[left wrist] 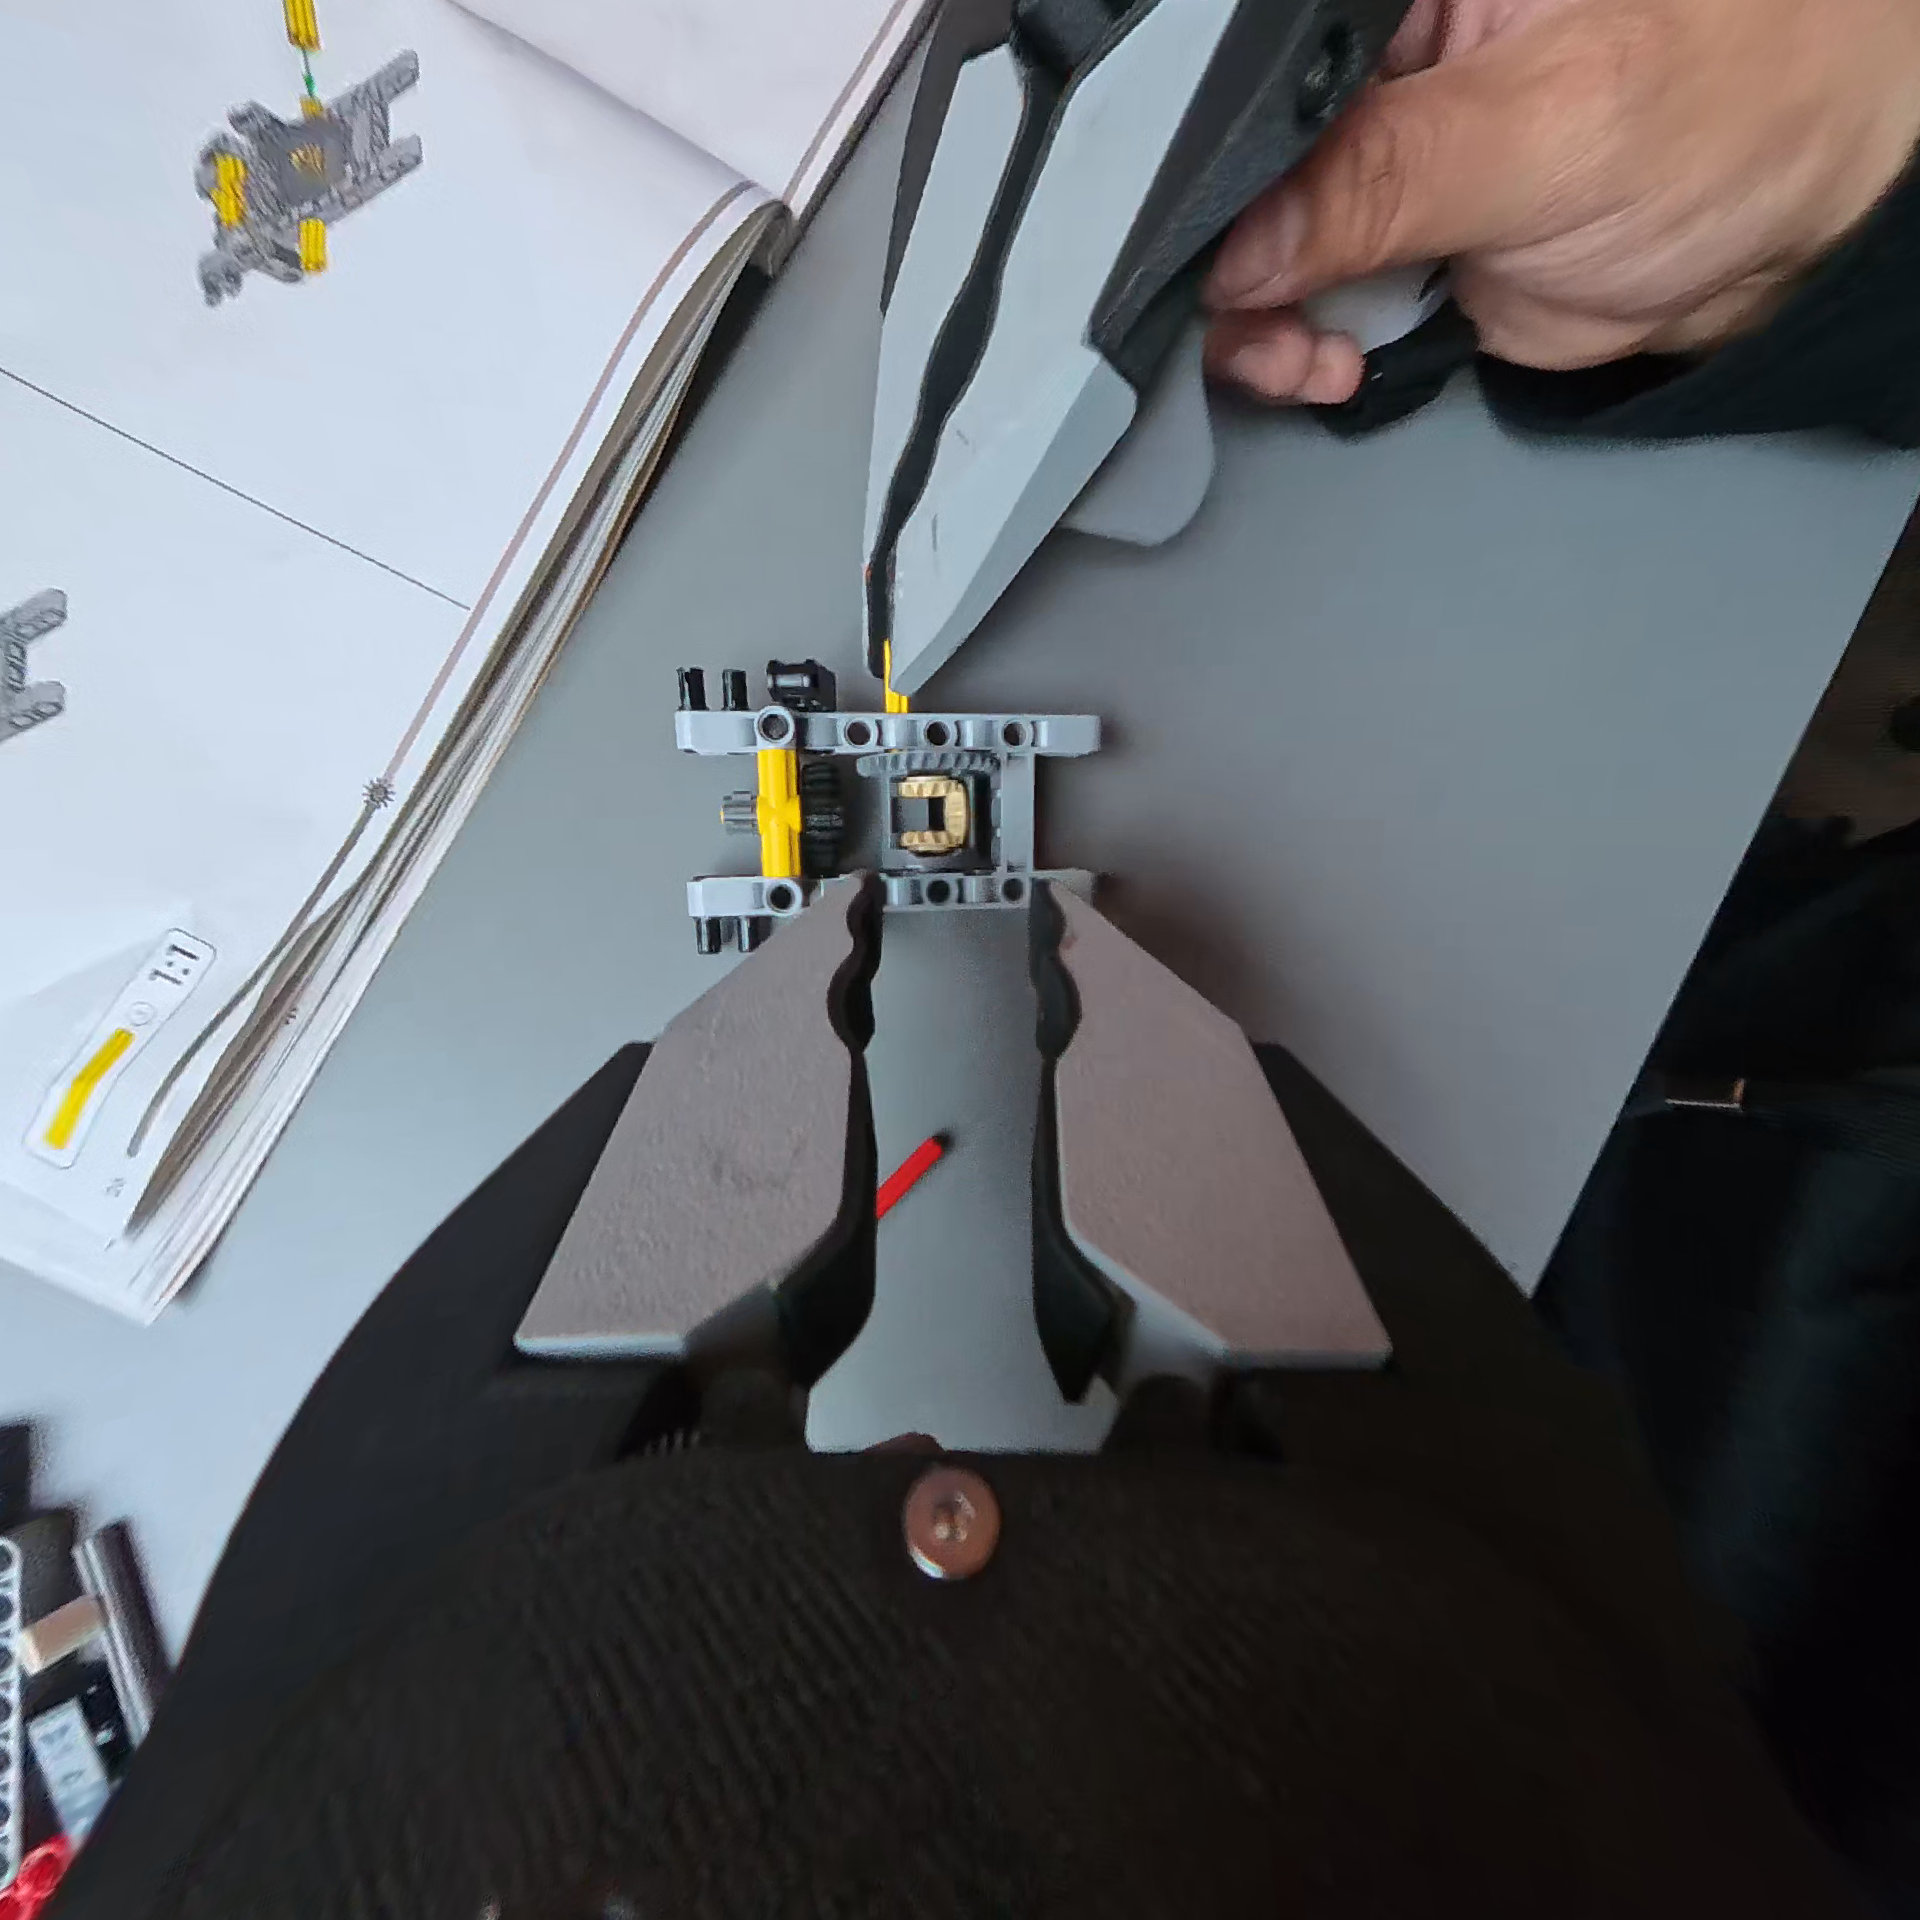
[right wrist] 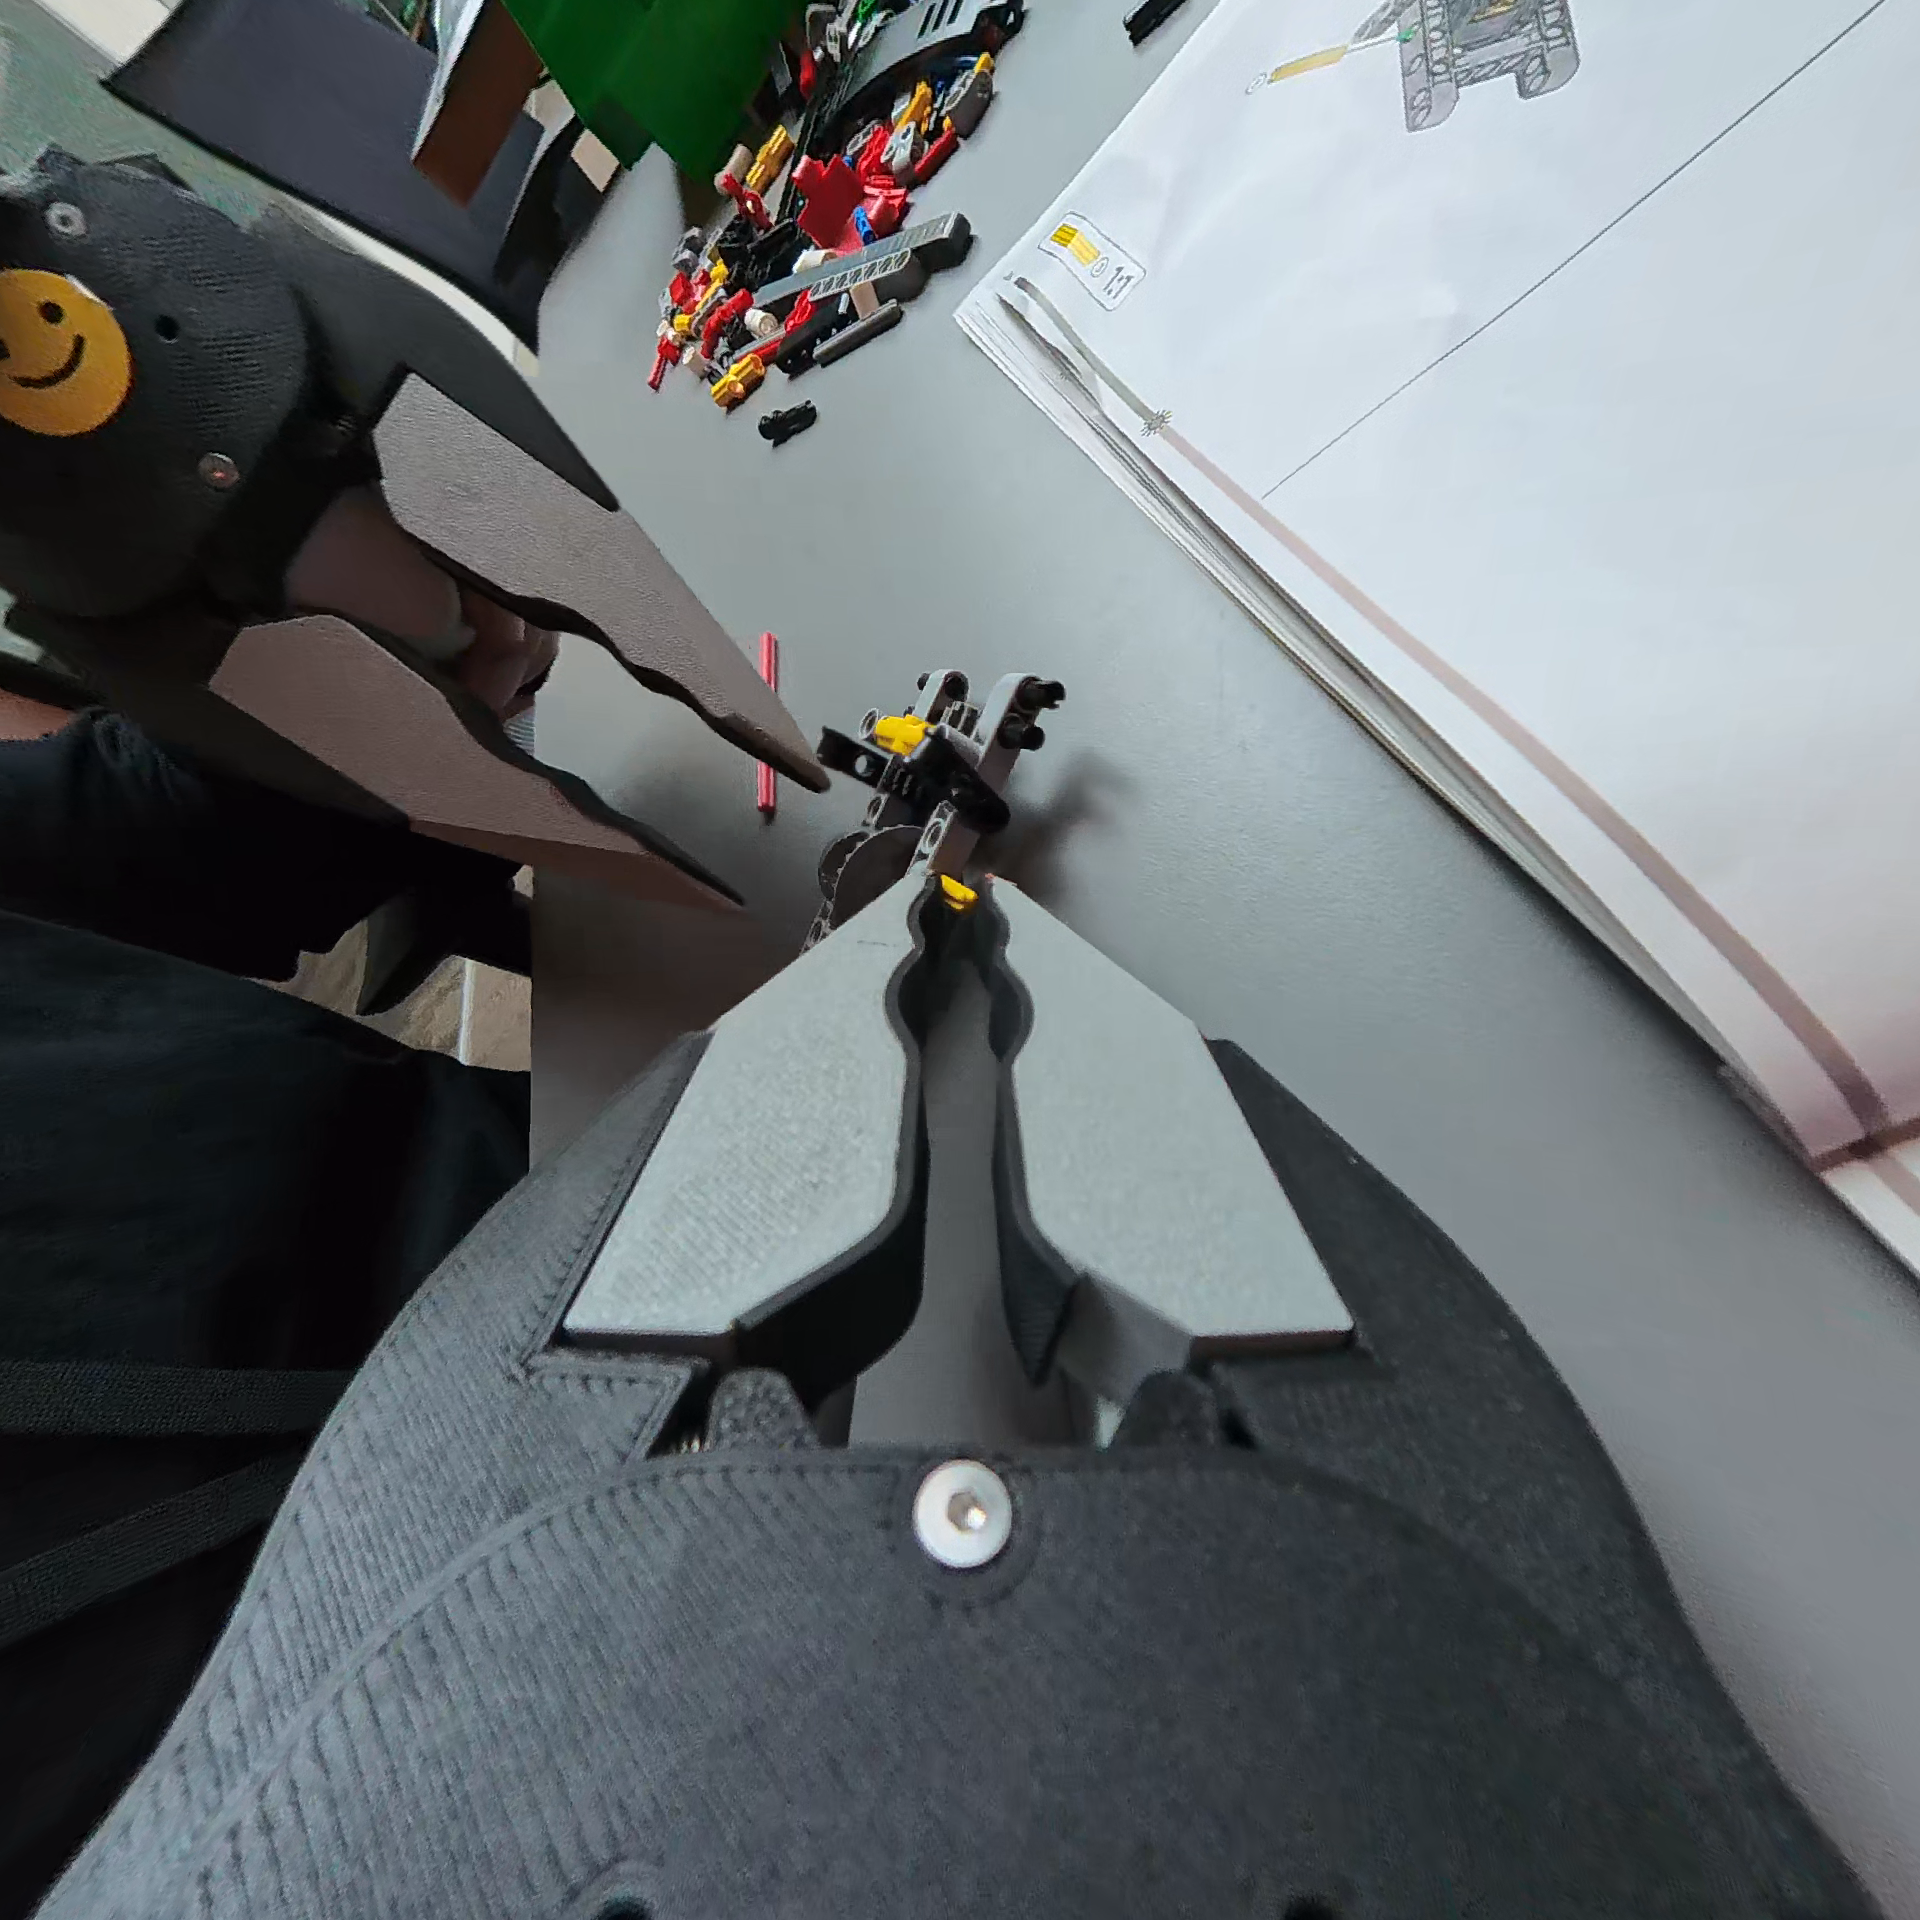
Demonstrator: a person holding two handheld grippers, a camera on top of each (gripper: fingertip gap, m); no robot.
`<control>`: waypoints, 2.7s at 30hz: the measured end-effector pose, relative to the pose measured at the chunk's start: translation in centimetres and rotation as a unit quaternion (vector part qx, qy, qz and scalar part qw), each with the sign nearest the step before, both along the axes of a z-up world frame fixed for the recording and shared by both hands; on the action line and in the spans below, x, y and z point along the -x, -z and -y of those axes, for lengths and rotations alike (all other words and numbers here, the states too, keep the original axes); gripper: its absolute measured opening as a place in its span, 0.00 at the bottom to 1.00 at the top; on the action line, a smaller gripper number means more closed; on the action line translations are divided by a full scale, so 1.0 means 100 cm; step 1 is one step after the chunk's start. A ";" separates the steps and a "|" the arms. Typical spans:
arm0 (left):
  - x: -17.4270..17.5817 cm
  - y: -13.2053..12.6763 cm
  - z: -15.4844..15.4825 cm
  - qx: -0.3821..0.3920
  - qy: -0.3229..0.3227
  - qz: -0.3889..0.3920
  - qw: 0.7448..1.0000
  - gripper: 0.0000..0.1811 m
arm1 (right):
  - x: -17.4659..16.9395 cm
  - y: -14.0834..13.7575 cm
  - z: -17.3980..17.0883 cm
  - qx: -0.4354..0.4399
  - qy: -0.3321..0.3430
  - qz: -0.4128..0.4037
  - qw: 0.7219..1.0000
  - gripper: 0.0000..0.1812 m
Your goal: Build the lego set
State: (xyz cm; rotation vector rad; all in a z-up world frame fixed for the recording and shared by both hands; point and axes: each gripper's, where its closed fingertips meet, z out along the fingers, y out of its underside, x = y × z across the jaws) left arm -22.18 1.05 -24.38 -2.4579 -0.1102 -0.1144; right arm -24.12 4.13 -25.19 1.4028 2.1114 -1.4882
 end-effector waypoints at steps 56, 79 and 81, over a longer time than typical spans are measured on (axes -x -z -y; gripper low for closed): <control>0.040 0.003 0.005 -0.005 0.071 -0.029 0.997 0.38 | 0.003 0.003 -0.005 -0.014 -0.002 -0.003 1.000 0.00; 0.042 0.005 0.007 -0.030 0.092 -0.025 0.995 0.39 | 0.004 0.005 -0.005 -0.015 -0.001 0.003 1.000 0.01; 0.043 0.003 0.002 -0.027 0.107 -0.032 0.993 0.40 | 0.004 0.005 -0.005 -0.016 -0.001 0.002 1.000 0.01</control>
